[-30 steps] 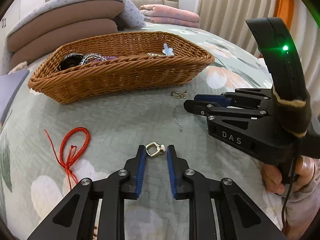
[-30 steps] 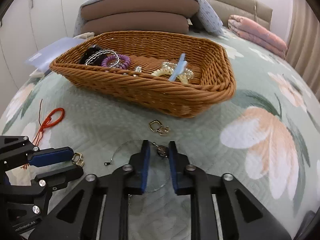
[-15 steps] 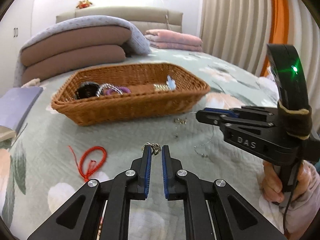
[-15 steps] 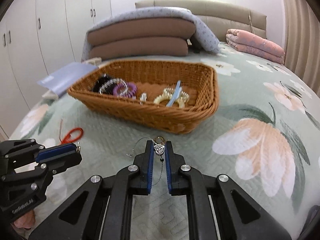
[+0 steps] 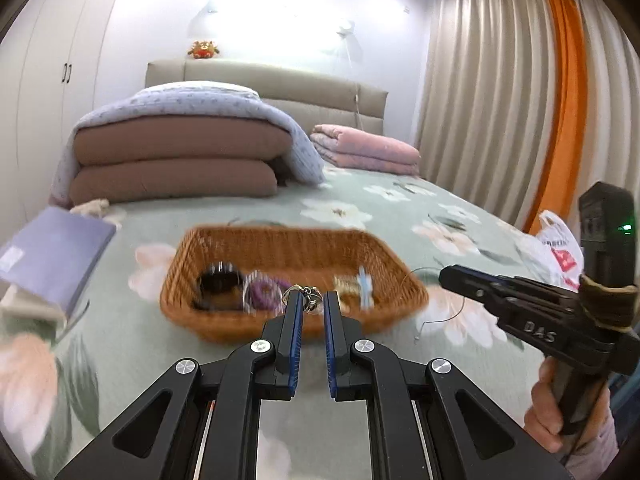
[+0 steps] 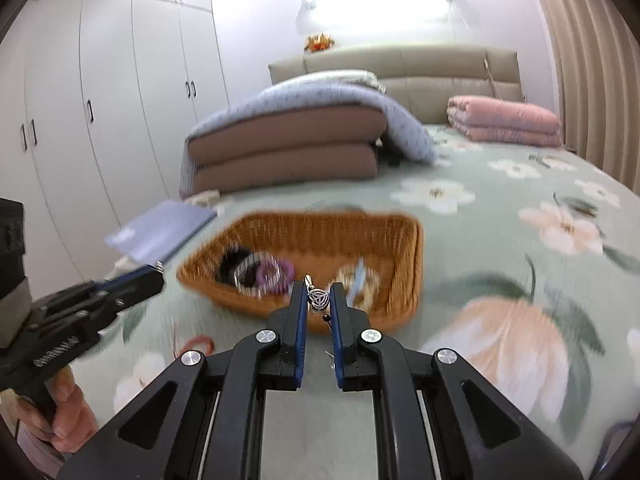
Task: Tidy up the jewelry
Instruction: 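Carry the gold charm and silver chain into the basket and release both, then grasp the red cord with the left tool while the right tool grasps the gold ring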
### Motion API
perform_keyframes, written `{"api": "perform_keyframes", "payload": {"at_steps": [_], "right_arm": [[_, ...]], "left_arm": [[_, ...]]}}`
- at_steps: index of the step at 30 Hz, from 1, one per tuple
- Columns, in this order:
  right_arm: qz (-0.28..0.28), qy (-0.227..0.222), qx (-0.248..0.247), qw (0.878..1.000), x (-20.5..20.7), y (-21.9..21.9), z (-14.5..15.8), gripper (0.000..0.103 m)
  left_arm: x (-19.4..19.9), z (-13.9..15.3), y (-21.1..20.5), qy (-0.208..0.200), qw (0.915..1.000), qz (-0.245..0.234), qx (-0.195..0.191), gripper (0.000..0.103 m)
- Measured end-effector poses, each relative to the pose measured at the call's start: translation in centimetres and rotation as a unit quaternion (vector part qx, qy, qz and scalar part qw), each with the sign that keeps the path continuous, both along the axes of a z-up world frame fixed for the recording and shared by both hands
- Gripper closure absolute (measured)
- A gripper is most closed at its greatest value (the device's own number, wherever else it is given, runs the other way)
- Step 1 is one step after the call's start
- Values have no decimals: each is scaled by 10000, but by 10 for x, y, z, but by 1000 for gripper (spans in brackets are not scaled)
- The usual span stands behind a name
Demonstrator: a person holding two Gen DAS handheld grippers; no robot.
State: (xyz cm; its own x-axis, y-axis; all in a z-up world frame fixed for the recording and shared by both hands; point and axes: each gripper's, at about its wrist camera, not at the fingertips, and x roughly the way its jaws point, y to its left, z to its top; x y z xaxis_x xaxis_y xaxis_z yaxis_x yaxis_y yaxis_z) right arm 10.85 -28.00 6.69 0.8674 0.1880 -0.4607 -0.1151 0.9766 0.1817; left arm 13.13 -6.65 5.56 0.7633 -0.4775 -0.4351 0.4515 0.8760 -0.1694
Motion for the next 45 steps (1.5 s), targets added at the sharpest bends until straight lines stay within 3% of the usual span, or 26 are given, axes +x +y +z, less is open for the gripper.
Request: {"api": "perform_keyframes", "payload": {"at_steps": [4,7,12,16,20,27,29,32,33,34,39,45], "right_arm": [[-187,-411,-61,9990,25,7,28,91],[-427,-582,-127,9973,50,11,31,91],[-465,-140,-62,9988,96,9,-8,91],[-465,297,49,9985,114,-2,-40,91],[-462,564,178,9972,122,-8,-54,91],[-350,649,178,9971,123,-4,-60,91],[-360,696,230,9967,125,-5,-62,89],[-354,722,343,9962,125,-10,-63,83],[-368,692,344,9963,123,-10,-62,75],[-388,641,337,9966,121,-11,-61,68],[-368,349,213,9985,106,-6,-50,67],[-363,-61,67,9993,55,3,-31,67]], "left_arm": [[34,20,-2,-82,9997,134,-180,93],[58,24,-5,-200,9992,256,-226,93],[95,1,-9,20,9997,179,-141,93],[119,-27,-5,431,9989,145,-151,93],[129,-39,-10,636,9979,69,-52,93],[122,-40,-14,606,9982,23,3,92],[125,-43,-13,763,9970,-48,-75,89],[127,-43,-9,837,9963,-10,-217,59],[125,-42,-7,784,9966,25,-249,47],[121,-39,-5,681,9972,48,-314,44],[111,-31,-4,517,9984,129,-200,44],[83,-19,3,428,9985,124,-315,44]]}}
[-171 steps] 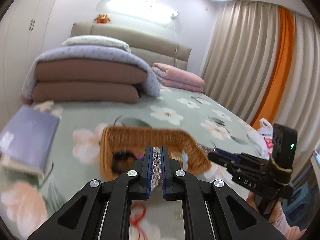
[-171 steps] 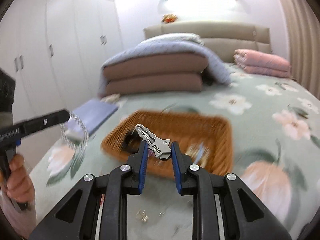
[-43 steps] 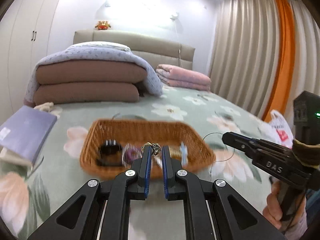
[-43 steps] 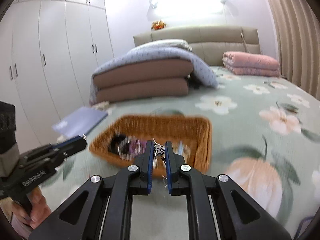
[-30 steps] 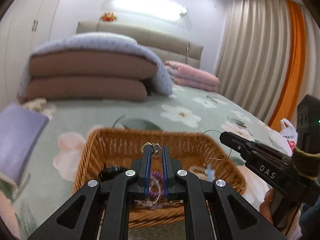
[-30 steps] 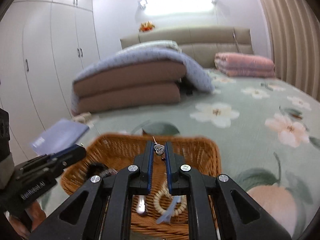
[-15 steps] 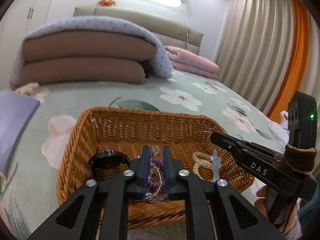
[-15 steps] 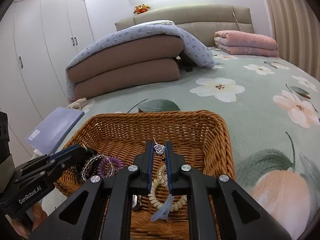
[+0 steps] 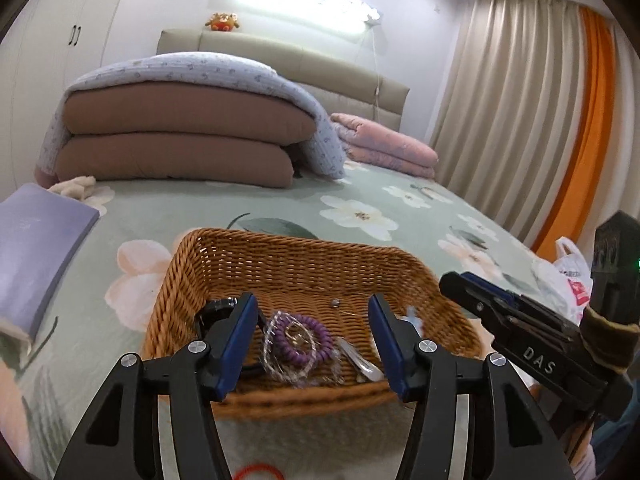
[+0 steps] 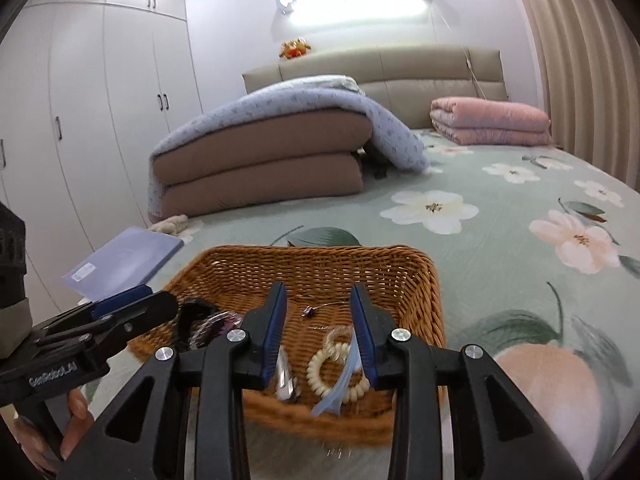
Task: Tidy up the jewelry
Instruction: 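Grasp the red cord with the left tool while the right tool grasps the gold ring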
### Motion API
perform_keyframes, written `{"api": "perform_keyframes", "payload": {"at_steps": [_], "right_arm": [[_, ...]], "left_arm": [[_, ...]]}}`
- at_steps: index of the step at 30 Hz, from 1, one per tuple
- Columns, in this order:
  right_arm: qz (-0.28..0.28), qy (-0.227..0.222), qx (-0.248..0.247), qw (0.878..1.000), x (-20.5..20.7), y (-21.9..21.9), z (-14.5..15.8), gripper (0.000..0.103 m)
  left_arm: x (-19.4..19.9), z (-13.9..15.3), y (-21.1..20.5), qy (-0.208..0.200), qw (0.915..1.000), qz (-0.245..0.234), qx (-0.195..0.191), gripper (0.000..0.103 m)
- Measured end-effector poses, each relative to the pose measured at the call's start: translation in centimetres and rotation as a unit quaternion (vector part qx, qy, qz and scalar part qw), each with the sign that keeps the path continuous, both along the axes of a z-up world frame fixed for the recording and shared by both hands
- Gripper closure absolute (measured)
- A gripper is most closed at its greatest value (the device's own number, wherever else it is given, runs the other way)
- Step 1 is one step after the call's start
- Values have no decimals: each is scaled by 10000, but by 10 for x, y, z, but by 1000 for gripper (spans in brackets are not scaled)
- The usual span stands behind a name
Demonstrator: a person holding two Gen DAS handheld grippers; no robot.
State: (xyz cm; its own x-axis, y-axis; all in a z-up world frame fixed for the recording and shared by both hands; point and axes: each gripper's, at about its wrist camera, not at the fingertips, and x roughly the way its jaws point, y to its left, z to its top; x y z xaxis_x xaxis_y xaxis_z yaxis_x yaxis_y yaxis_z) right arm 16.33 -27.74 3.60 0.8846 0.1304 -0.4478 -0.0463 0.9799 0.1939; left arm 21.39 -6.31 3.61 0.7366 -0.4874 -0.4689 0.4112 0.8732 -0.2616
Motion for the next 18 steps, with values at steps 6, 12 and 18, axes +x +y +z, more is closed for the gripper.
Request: {"api": "perform_keyframes", "payload": {"at_steps": [6,12,18], "right_arm": [[34,263,232,9994,-64,-7,-19,67],[-100,824,237,9963,-79,-12,-46,67],[-224,1012,-94,9946,-81,-4,-55,67]], "left_arm": [[-58,11,23,-196,9998,-52,-38,44],[-90,-12,88,340,9959,-589,-600,44],[-77,-34,99,878,9943,-309,-523,44]]}}
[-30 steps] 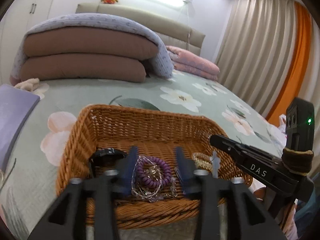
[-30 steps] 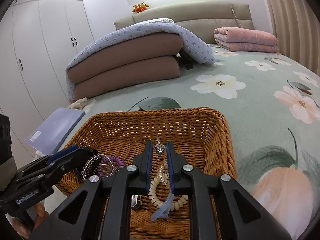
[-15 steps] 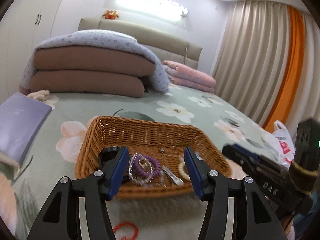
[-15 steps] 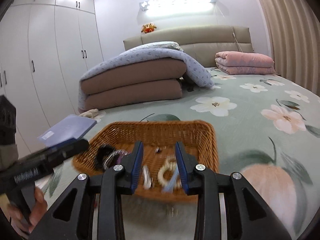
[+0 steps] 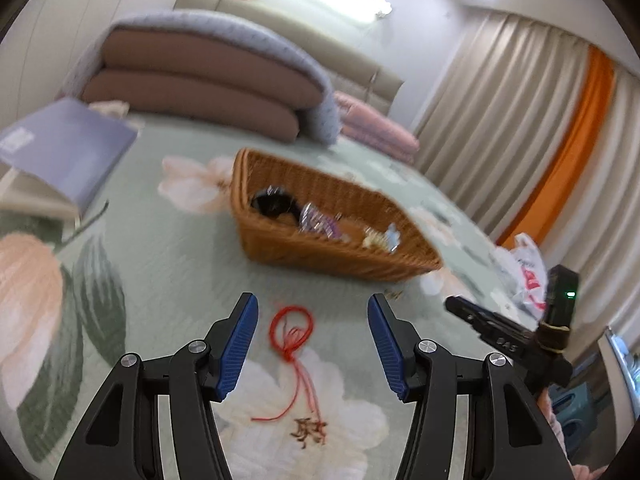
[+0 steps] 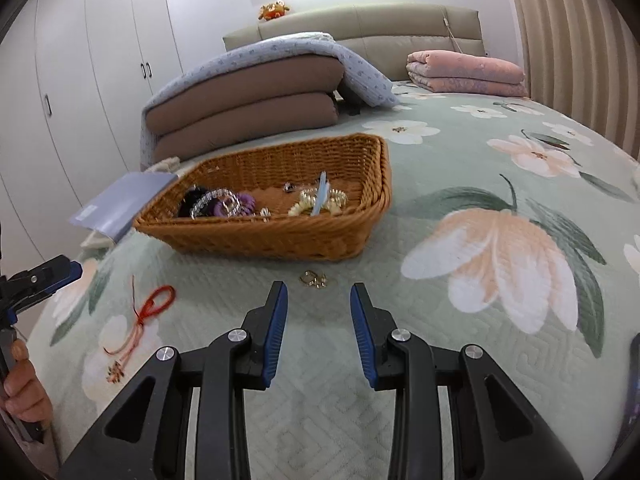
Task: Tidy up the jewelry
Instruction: 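Grasp the red cord with the left tool while the right tool grasps the gold ring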
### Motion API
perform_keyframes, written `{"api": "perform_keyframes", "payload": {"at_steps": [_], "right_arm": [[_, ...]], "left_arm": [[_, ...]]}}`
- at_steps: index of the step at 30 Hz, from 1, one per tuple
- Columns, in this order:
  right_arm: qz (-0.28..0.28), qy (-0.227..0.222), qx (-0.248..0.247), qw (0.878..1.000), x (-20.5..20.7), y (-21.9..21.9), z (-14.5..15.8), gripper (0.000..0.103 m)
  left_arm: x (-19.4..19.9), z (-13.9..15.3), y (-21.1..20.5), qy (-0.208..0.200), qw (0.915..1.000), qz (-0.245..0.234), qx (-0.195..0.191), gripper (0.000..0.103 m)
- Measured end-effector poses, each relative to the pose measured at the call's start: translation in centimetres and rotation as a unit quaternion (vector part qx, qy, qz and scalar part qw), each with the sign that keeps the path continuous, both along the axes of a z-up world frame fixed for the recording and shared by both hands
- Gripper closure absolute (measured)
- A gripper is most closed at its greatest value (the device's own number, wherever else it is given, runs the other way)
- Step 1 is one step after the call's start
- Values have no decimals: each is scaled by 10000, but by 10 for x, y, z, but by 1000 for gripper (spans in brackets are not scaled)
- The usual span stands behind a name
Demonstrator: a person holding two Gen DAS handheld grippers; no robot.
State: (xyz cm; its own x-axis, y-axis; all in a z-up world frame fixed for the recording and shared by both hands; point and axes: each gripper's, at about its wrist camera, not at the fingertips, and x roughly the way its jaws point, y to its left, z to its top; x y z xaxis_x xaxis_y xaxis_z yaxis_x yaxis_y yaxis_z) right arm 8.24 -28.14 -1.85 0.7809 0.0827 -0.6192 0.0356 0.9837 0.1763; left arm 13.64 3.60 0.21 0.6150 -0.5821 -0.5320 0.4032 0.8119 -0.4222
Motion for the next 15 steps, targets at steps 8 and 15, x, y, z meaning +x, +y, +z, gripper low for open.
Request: {"api": "perform_keyframes", "payload": {"at_steps": [8,15], "right_arm": [[9,362,-236,9991,14,8,-12,67],[92,861,-126,9962,38,3,-26,70]], "left_arm": [[16,-35,-14,580,9979,-83,269,44],[26,-46,-26,704,9952,163,662,64]]}}
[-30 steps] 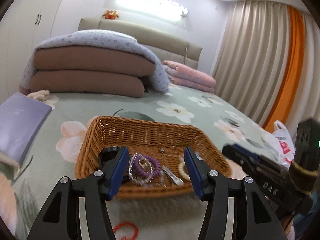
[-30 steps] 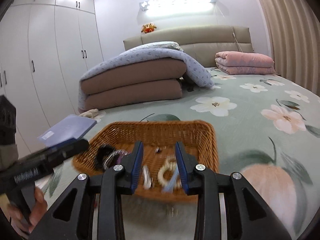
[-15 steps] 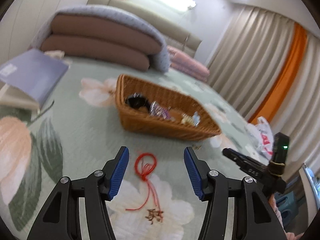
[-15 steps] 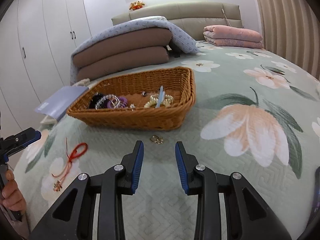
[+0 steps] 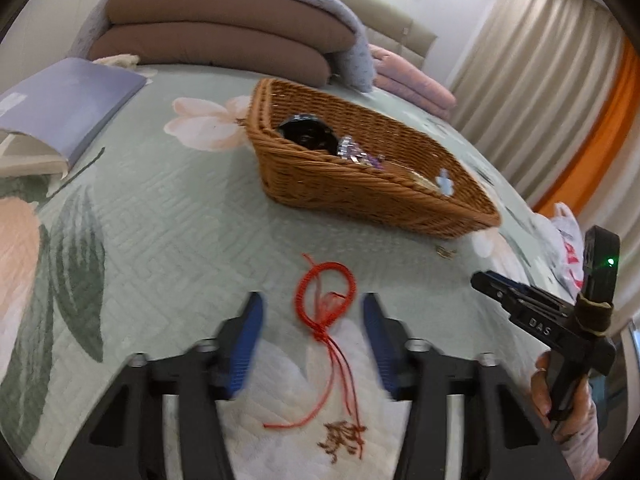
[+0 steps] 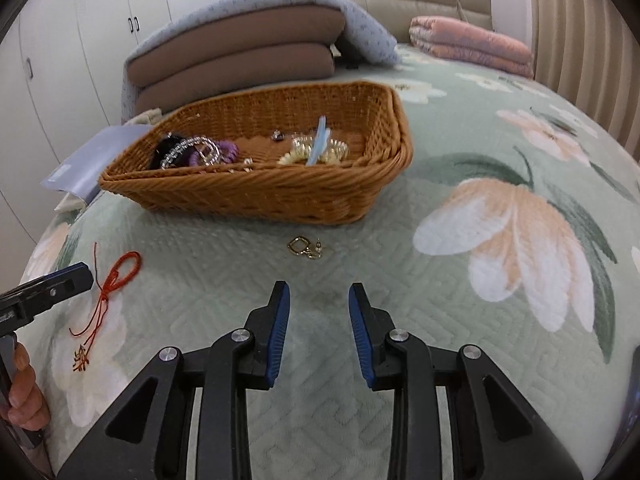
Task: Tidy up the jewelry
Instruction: 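Grasp the red cord with the left tool while the right tool grasps the gold ring, then carry the red cord and gold ring into the basket and release both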
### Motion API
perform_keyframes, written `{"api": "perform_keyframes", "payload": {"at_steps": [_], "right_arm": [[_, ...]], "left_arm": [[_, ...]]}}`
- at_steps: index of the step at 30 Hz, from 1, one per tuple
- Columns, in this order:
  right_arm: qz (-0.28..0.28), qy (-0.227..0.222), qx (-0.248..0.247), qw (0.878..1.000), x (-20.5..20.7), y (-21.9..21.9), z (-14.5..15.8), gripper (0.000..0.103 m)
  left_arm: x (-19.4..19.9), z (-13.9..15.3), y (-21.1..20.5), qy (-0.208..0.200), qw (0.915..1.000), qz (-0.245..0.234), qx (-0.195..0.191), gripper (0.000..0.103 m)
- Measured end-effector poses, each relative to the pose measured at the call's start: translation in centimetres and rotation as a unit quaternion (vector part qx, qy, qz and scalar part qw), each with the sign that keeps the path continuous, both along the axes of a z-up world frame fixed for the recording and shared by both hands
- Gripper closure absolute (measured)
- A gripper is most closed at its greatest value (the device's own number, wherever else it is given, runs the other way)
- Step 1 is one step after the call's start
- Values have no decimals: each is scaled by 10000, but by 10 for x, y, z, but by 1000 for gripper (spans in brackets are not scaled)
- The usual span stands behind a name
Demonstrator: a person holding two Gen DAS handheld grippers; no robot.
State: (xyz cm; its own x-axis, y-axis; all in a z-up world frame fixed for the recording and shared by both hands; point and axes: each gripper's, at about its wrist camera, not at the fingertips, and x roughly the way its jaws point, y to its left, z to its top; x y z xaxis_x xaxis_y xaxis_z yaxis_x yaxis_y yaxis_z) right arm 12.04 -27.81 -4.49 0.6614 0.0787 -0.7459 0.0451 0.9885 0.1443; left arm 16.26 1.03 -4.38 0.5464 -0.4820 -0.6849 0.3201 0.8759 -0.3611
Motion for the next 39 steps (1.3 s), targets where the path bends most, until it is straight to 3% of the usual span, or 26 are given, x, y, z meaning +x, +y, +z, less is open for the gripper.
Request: {"api": "perform_keyframes", "payload": {"at_steps": [3,7,13,17,21,23,24,25,27,29,34,39], "right_arm": [[-49,4,233,9997,8,-8,1,70],[65,49,206,9998,22,-1,-1,70],[77,185,105,9997,37,6,-7,83],[68,249,101,9996,43,6,-10,87],[189,239,0,9995,46,13,-11,98],[225,228,-41,9995,47,15,-12,99],[240,217,-44,9995,46,15,-11,100],[262,195,-34,9995,45,16,-11,102],[351,114,22,9993,41,16,-9,102],[456,-36,101,9989,35,17,-5,102],[792,-629,530,9935,11,13,12,102],[880,-792,526,9916,3,16,19,102]], "left_arm": [[5,-9,0,170,9998,94,75,68],[3,-9,-5,83,9996,72,241,69],[12,-13,-13,128,9992,105,370,69],[10,-12,-23,-8,9975,104,700,69],[10,-13,-28,-89,9957,132,907,69],[9,-13,-36,-217,9926,154,1188,69],[7,-13,-40,-278,9909,150,1307,71],[5,-12,-43,-330,9899,119,1371,80],[4,-12,-46,-380,9900,13,1357,94],[1,-11,-45,-444,9904,-33,1311,99],[-12,-2,-43,-757,9918,-184,1018,99],[-19,5,-43,-902,9921,-262,835,99]]}}
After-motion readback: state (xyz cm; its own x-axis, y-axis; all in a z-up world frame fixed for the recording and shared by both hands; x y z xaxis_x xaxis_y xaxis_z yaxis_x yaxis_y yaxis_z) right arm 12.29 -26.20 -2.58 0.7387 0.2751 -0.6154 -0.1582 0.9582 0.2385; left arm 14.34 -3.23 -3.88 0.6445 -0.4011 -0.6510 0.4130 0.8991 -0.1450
